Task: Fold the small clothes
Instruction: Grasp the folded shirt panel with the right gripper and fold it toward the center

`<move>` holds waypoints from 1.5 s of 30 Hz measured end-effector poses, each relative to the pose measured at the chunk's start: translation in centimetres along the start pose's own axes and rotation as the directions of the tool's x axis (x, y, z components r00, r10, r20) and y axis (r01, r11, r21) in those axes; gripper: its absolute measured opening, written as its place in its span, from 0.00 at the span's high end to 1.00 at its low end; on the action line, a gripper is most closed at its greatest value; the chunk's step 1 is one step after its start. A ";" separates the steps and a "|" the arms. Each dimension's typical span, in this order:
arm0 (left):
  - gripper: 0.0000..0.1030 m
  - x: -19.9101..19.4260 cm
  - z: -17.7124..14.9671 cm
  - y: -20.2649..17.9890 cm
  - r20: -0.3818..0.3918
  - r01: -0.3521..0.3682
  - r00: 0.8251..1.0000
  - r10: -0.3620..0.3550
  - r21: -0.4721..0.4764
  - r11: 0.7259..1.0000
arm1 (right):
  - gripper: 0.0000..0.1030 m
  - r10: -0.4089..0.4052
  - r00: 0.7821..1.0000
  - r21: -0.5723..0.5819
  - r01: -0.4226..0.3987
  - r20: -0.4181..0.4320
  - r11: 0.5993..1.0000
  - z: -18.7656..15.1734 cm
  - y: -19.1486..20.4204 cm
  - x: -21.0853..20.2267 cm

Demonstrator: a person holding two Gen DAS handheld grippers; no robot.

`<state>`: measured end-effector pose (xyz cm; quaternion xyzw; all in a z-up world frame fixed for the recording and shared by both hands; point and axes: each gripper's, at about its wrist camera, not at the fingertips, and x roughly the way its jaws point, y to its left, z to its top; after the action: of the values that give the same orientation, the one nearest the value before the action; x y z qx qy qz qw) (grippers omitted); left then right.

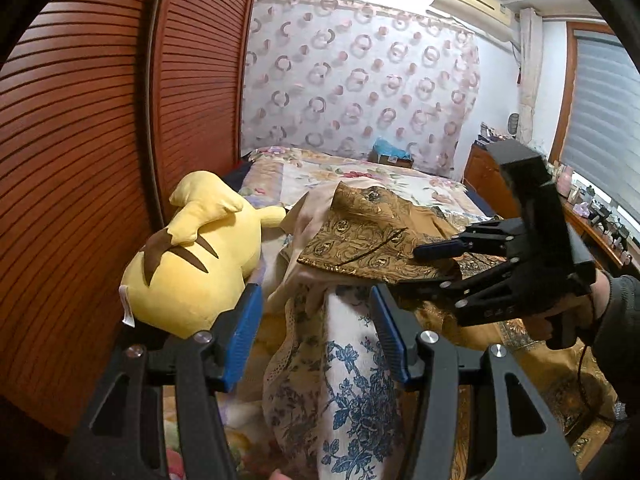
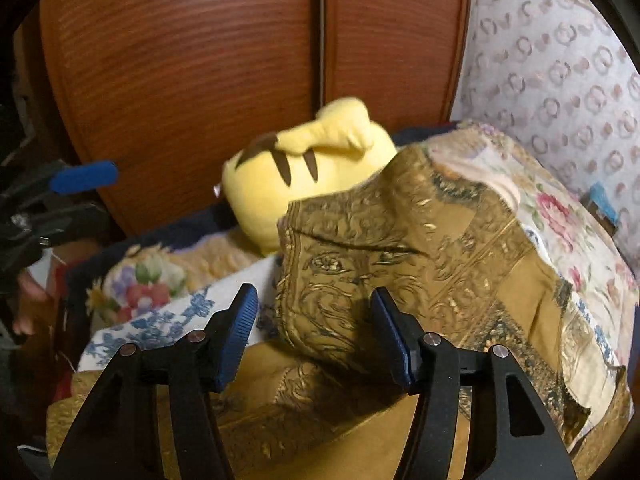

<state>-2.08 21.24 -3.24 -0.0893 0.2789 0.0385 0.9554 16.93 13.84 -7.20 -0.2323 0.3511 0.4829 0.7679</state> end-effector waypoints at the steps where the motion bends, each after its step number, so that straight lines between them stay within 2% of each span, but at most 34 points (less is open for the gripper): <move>1: 0.47 0.0 -0.1 0.0 -0.002 0.001 1.000 -0.001 0.000 1.000 | 0.41 -0.010 1.000 -0.015 0.009 -0.010 1.000 0.0 0.2 0.4; 3: 0.47 0.2 -0.2 0.0 -0.007 0.003 1.000 -0.003 0.002 1.000 | 0.41 -0.053 0.998 -0.042 0.052 -0.030 0.998 -0.1 0.3 1.0; 4: 0.47 0.3 -0.3 -0.1 -0.010 0.004 1.000 -0.004 0.004 1.000 | 0.47 -0.074 0.997 -0.056 0.072 -0.037 0.996 -0.2 0.3 1.3; 5: 0.47 0.2 -0.3 -0.3 -0.011 0.006 1.000 -0.006 0.005 1.000 | 0.64 -0.084 0.996 -0.067 0.081 -0.038 0.994 -0.2 0.3 1.4; 8: 0.47 0.2 -0.4 -0.8 -0.012 0.016 1.000 -0.016 0.013 1.000 | 0.90 -0.084 0.996 -0.061 0.082 -0.027 0.995 -0.2 -0.1 1.0; 11: 0.47 0.2 -0.4 -1.2 -0.013 0.028 1.000 -0.027 0.019 0.999 | 0.92 -0.050 0.998 0.011 0.050 0.041 0.999 -0.3 -1.4 -0.6; 15: 0.47 0.7 -0.4 -1.8 -0.020 0.047 0.999 -0.047 0.025 0.999 | 0.92 -0.042 0.989 0.119 0.026 0.139 0.993 -0.6 -3.6 -3.0; 18: 0.47 1.0 -0.4 -2.6 -0.027 0.060 0.998 -0.059 0.034 0.998 | 0.92 -0.089 0.981 0.185 0.056 0.173 0.981 -1.0 -5.4 -4.5; 22: 0.47 1.3 -0.5 -3.8 -0.034 0.077 0.997 -0.076 0.049 0.996 | 0.92 -0.149 0.978 0.269 0.106 0.146 0.957 -2.9 -7.9 -6.1; 24: 0.47 1.5 -0.5 -4.4 -0.039 0.075 0.997 -0.073 0.062 0.995 | 0.92 -0.151 0.981 0.328 0.104 0.121 0.939 -4.1 -9.1 -6.7; 27: 0.47 1.9 -0.4 -5.0 -0.042 0.086 0.996 -0.083 0.064 0.994 | 0.78 -0.136 0.986 0.405 0.084 0.100 0.911 -5.6 -10.4 -7.1; 30: 0.47 2.1 -0.4 -5.7 -0.048 0.093 0.995 -0.089 0.072 0.993 | 0.72 -0.152 0.983 0.384 0.101 0.104 0.918 -5.9 -10.6 -7.1; 34: 0.47 2.2 -0.6 -6.2 -0.056 0.100 0.994 -0.096 0.081 0.992 | 0.47 -0.100 0.986 0.317 0.052 0.135 0.947 -5.3 -9.9 -6.6; 40: 0.47 2.2 -0.8 -6.3 -0.055 0.099 0.994 -0.095 0.078 0.992 | 0.47 -0.051 0.993 0.164 0.033 0.109 0.986 -4.3 -6.8 -4.4; 45: 0.47 2.3 -0.8 -5.7 -0.054 0.091 0.995 -0.087 0.071 0.993 | 0.47 -0.060 0.997 0.052 0.058 0.042 0.997 -3.5 -5.4 -1.4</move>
<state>0.15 15.55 -4.29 -0.0677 0.3002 -0.0167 0.9513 20.29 8.32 -8.28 -0.2124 0.3396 0.4559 0.7948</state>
